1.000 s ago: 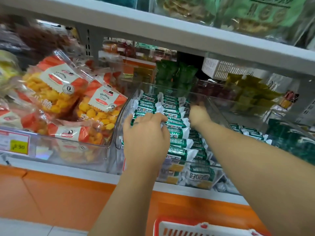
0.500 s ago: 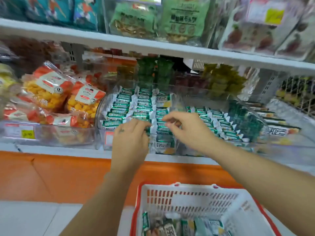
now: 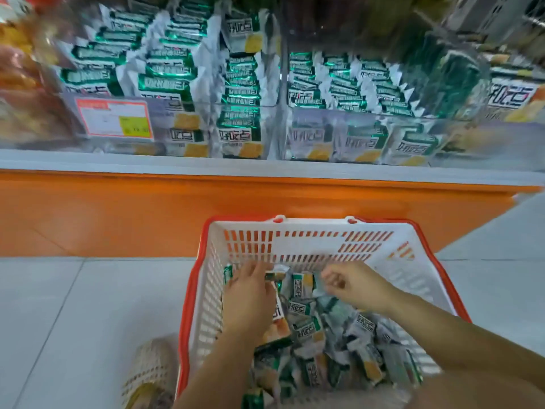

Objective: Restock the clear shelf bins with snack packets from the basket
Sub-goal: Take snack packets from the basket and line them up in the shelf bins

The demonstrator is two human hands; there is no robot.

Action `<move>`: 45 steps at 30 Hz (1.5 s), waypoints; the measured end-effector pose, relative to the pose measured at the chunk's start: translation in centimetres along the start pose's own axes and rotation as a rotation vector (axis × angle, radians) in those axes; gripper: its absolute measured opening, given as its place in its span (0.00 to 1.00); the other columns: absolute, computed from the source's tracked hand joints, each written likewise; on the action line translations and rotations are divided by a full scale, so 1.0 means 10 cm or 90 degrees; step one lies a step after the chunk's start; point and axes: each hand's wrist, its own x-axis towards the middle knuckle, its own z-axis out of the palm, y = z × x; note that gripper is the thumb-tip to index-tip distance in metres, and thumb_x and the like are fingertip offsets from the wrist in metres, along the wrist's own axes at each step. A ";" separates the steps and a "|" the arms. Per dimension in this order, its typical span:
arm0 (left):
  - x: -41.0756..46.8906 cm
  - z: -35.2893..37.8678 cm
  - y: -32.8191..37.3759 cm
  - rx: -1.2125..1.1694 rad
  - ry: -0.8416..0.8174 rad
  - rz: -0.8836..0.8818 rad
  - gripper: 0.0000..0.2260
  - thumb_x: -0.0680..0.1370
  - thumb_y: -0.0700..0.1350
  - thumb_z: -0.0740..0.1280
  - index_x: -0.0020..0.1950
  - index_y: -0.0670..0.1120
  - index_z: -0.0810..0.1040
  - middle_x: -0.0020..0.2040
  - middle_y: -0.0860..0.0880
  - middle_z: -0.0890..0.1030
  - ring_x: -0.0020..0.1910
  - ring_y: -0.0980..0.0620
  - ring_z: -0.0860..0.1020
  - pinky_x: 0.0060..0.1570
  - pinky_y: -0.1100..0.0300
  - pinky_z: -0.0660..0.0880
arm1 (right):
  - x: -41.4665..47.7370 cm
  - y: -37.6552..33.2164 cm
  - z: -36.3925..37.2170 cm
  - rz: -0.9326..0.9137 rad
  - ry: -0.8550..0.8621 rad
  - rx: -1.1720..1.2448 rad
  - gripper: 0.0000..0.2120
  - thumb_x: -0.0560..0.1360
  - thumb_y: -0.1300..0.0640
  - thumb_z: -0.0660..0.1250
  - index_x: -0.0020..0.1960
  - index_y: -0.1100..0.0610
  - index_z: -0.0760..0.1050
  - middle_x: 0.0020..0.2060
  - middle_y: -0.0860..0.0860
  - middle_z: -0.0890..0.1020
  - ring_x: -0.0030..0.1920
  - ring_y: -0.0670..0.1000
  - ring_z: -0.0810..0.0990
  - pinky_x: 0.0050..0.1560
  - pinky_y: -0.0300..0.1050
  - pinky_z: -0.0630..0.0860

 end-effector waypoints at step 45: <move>-0.38 -2.69 1.10 -0.189 0.043 0.242 0.19 0.76 0.45 0.68 0.62 0.61 0.69 0.54 0.56 0.77 0.47 0.50 0.81 0.45 0.52 0.76 | -0.63 -2.09 -1.81 -0.106 0.009 0.517 0.21 0.74 0.38 0.63 0.55 0.54 0.76 0.50 0.55 0.81 0.46 0.54 0.81 0.46 0.45 0.75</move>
